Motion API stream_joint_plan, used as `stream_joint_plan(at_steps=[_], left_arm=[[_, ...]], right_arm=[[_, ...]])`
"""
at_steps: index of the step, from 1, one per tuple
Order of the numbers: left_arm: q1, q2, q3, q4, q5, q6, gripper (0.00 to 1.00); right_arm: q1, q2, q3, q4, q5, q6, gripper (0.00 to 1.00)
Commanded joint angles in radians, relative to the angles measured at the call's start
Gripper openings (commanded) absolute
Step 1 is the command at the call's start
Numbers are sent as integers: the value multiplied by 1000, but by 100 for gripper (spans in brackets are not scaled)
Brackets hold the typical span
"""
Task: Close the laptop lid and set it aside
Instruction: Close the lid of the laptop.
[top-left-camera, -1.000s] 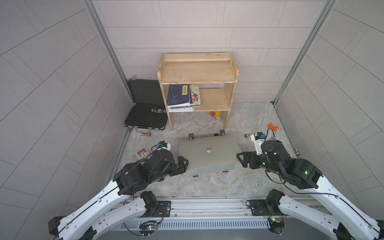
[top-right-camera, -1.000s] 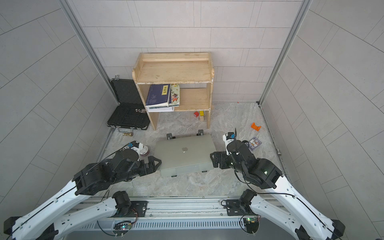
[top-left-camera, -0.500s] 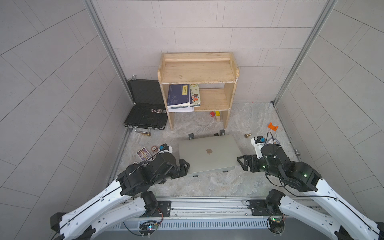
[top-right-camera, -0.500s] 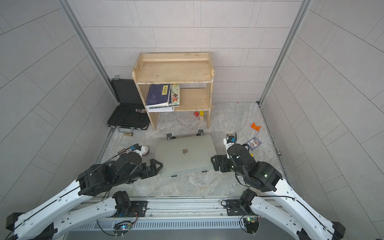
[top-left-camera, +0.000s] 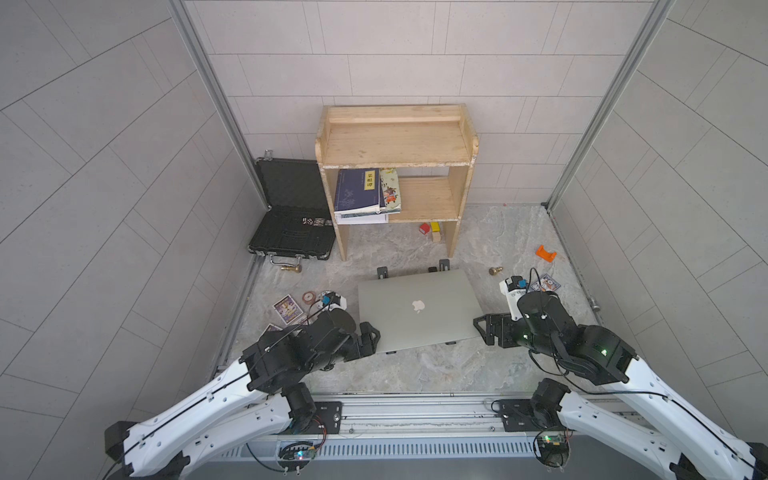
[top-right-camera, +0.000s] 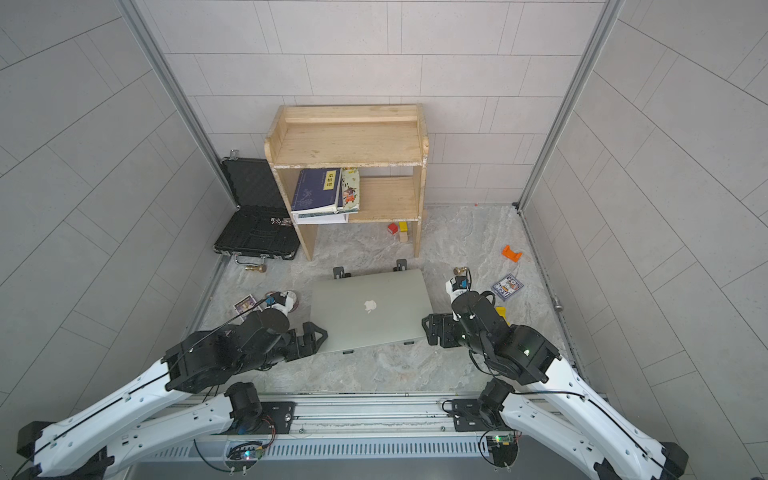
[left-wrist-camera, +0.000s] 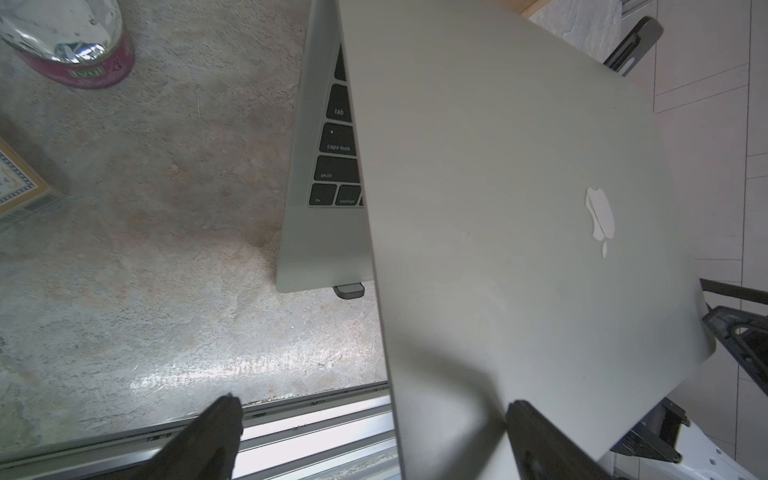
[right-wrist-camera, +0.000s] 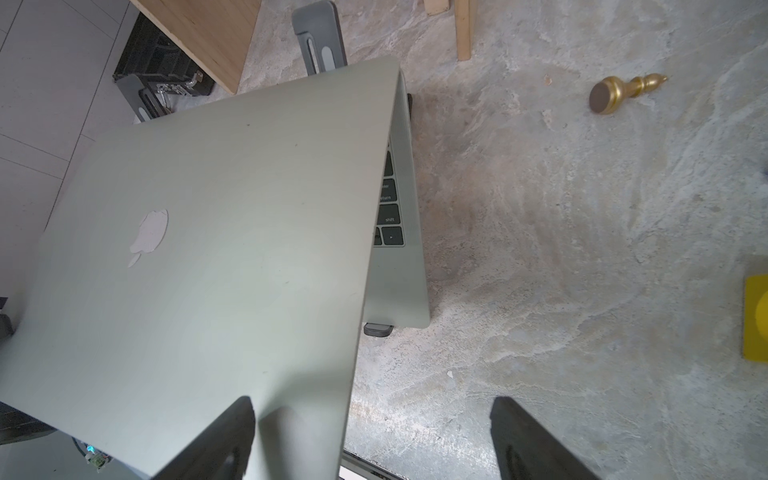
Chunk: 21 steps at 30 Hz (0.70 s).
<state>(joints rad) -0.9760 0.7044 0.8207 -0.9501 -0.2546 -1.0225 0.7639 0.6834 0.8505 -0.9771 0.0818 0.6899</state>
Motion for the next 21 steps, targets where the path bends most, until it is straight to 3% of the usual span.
stream_joint_plan(at_steps=[1,21], left_arm=[[-6,1,-42,-24,-2,-2,99],[-6,-8,-152,32,4,-32,99]], right_arm=[[5,-4,-17,21,-13,8,92],[6,-19,-137,105,-44,41,92]])
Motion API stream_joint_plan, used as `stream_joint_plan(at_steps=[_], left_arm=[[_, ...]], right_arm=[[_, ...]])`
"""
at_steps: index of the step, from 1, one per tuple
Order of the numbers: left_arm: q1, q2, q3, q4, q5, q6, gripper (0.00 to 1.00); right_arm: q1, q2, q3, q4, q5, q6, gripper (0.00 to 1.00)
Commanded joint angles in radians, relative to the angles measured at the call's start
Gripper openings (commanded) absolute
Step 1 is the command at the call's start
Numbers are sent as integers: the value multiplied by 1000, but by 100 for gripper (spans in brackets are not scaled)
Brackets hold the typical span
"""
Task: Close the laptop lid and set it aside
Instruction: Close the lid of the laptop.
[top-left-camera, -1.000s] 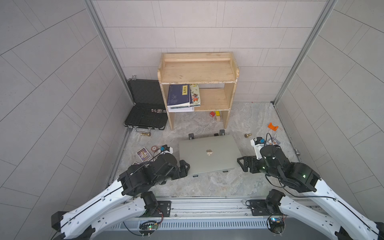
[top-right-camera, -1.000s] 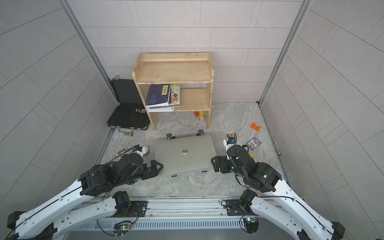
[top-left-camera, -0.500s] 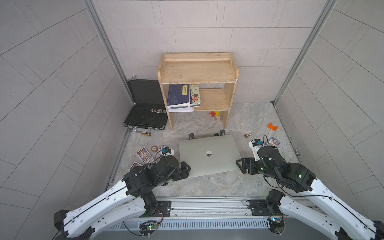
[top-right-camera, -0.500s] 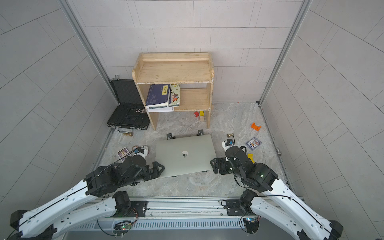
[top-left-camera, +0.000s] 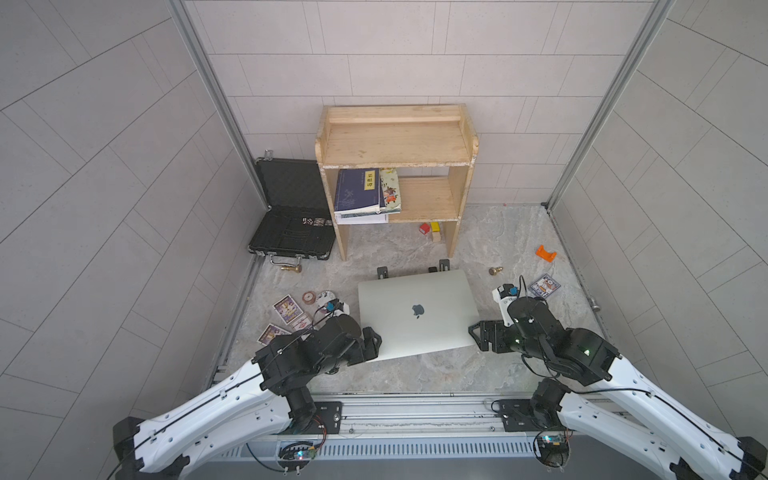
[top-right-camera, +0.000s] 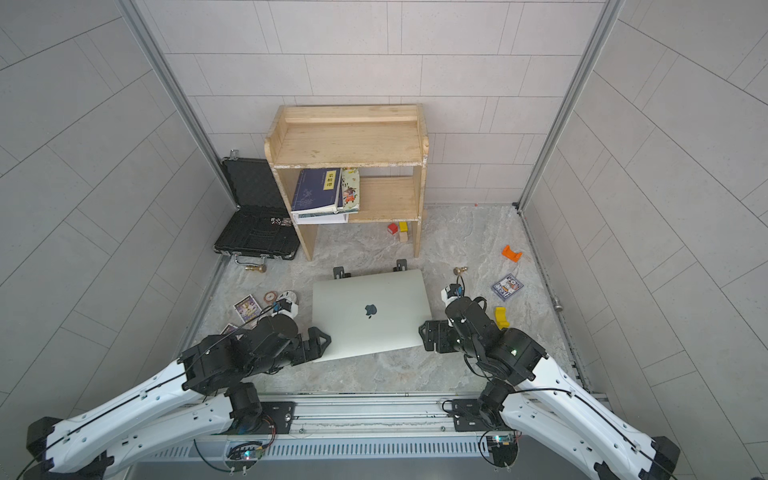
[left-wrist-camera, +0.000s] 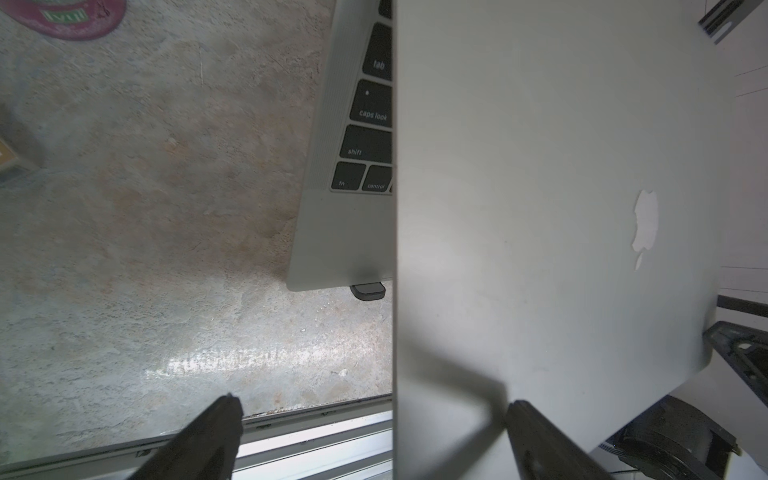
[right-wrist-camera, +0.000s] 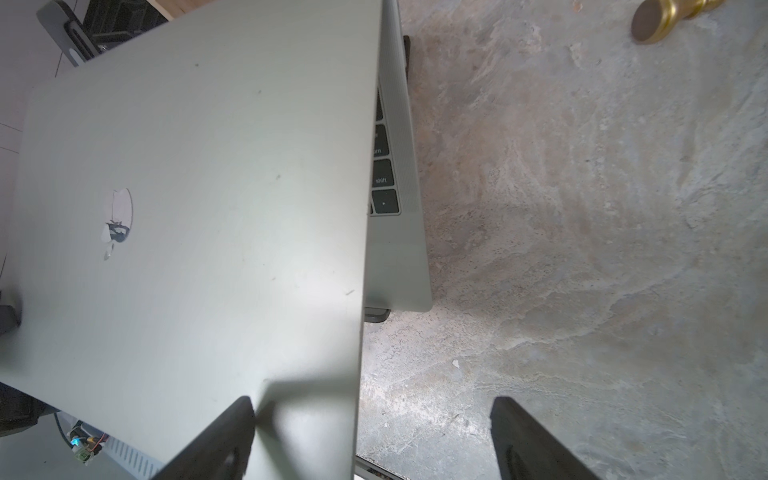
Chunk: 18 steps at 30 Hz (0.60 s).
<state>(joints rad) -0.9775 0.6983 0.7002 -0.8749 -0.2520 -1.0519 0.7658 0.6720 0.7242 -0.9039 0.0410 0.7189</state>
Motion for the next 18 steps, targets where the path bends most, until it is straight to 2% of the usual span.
stream_joint_plan(at_steps=[1,18], left_arm=[[-4,-3,-36,-41,-1,-3,99],[-4,25,-116,37,2,-23,99]], right_arm=[[4,-6,-17,37,-3,13,92],[4,10,-95,102,-3,21,92]])
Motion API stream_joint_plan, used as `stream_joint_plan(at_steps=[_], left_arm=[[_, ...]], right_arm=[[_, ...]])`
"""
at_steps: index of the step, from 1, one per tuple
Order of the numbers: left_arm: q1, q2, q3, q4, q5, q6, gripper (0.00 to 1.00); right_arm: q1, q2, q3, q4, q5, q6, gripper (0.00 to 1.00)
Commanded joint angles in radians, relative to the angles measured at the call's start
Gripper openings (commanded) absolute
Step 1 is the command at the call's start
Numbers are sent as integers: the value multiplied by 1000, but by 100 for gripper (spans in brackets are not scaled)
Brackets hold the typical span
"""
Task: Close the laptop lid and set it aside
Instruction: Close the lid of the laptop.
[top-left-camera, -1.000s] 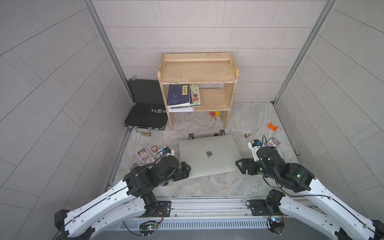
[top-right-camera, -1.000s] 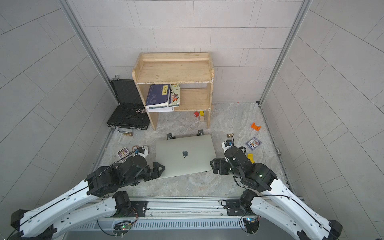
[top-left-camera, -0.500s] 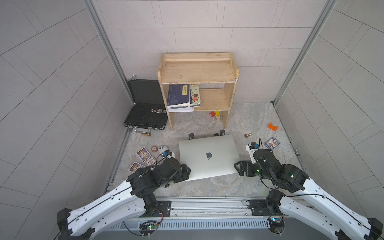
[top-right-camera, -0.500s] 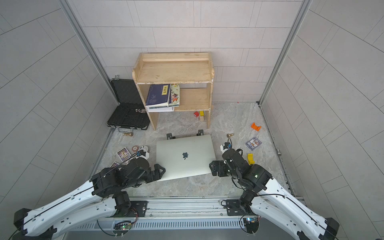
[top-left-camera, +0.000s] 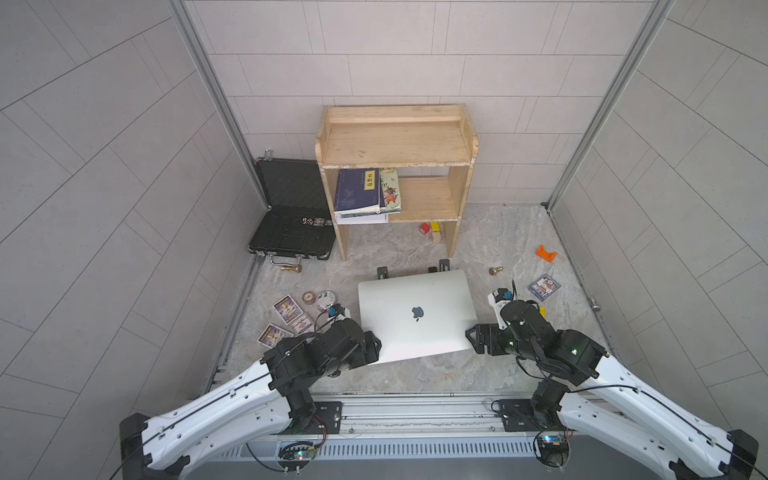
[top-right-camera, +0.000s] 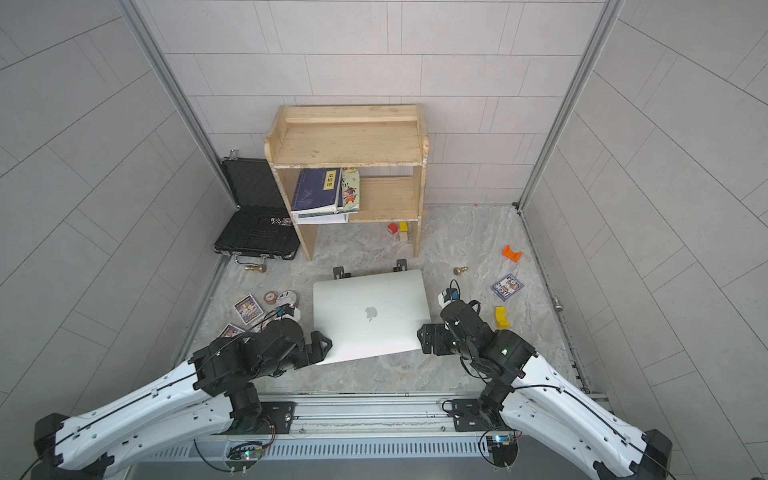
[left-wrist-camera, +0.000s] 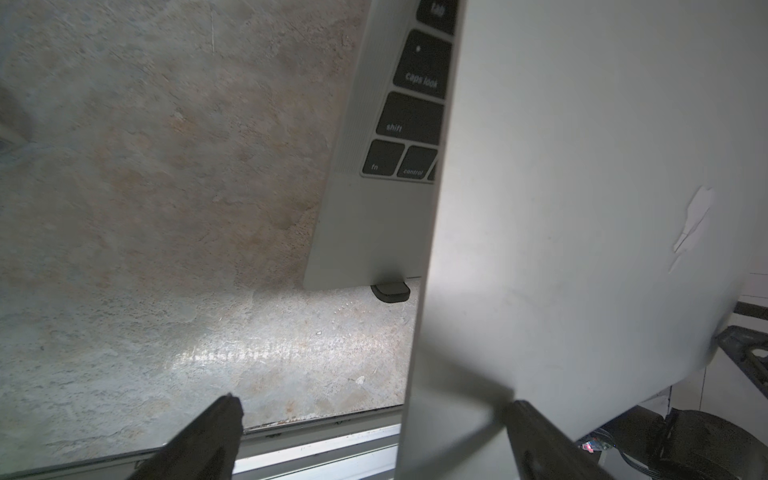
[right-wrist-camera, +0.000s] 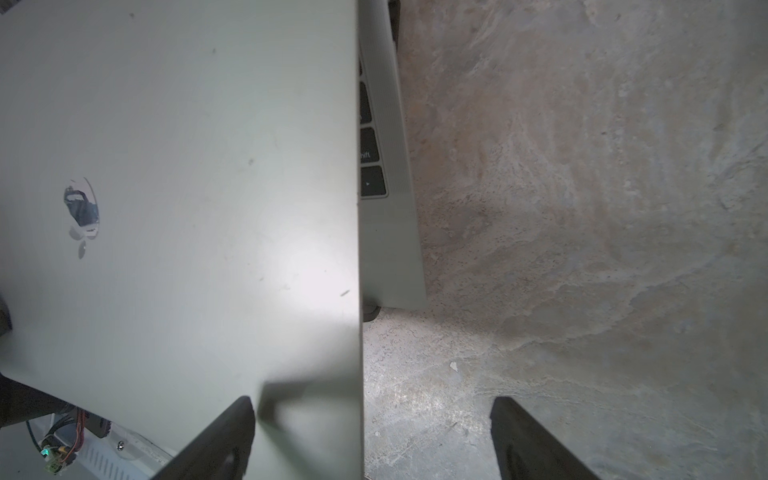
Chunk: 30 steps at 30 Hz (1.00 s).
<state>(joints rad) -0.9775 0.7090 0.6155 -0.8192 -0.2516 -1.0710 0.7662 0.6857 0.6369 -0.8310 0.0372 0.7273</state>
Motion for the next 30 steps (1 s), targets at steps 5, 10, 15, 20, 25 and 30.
stream_joint_plan(at_steps=[5,10,15,20,25,30], left_arm=[[-4,29,-56,16,6,-12,99],[-4,41,-75,39,7,-15,99],[-4,47,-96,59,8,-19,99],[-4,56,-114,78,11,-23,99],[-4,60,-128,96,13,-26,99],[-4,61,-132,107,8,-26,99]], right_arm=[[4,9,-46,53,-2,15,92],[4,28,-72,84,-5,20,92],[4,48,-88,113,-7,21,92],[4,70,-101,137,-7,21,92],[4,96,-115,167,-3,18,92],[4,130,-116,199,12,11,92]])
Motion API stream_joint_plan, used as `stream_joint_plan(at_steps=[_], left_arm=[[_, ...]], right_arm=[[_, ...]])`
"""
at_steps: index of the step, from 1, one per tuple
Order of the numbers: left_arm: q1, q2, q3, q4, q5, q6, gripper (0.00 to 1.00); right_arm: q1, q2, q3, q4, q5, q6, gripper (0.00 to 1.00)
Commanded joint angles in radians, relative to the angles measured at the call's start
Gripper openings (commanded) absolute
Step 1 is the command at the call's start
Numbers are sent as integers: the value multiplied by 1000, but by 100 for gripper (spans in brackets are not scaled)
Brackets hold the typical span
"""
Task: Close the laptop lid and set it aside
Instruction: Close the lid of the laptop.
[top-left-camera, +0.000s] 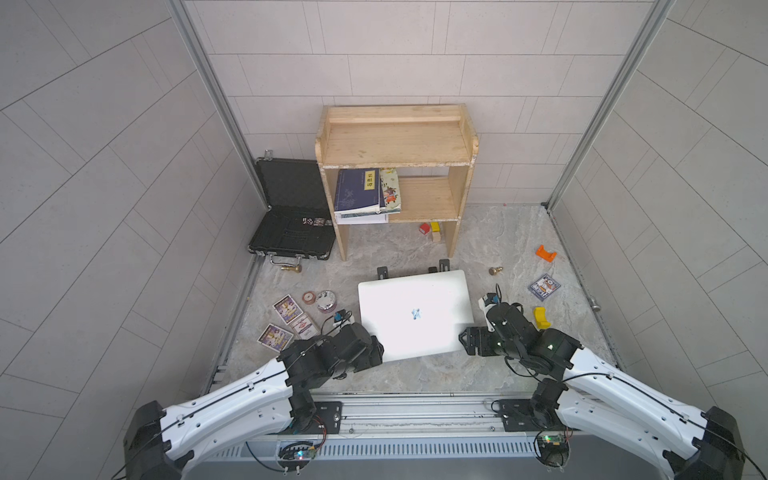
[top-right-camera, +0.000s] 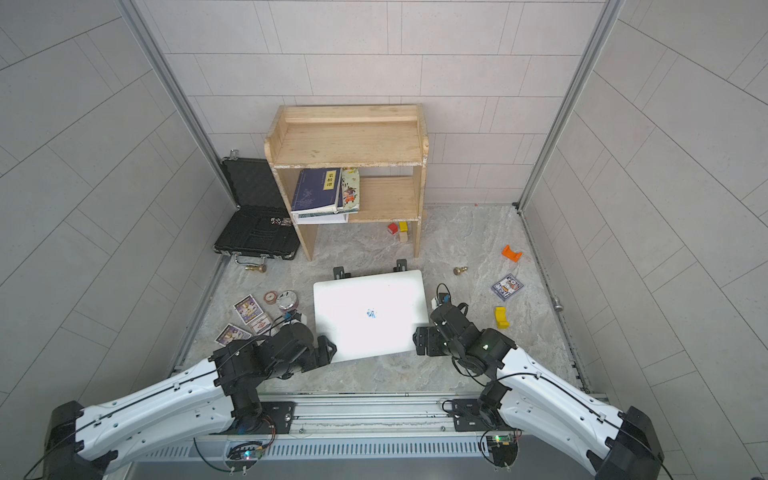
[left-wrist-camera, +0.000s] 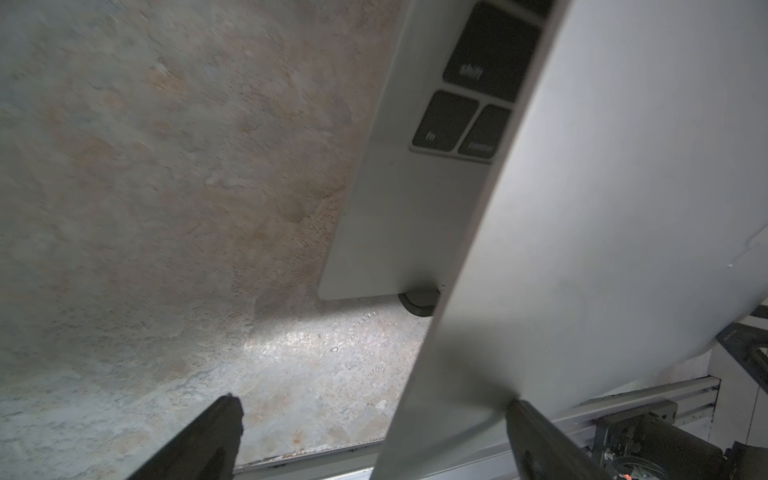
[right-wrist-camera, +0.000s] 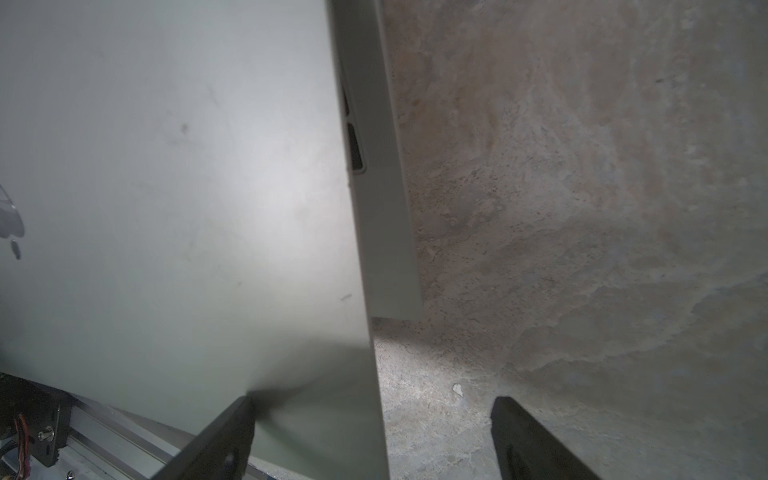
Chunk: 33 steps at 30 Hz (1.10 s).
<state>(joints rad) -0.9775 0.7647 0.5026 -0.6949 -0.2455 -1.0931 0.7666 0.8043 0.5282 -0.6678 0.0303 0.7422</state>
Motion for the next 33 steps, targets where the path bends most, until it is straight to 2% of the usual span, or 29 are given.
stream_joint_plan(at_steps=[1,33], left_arm=[[-3,5,-19,-16,1,-4,99],[-4,169,-49,120,-88,2,100]], right_arm=[[3,19,-7,42,21,-5,93],[-1,246,48,154,61,-42,99]])
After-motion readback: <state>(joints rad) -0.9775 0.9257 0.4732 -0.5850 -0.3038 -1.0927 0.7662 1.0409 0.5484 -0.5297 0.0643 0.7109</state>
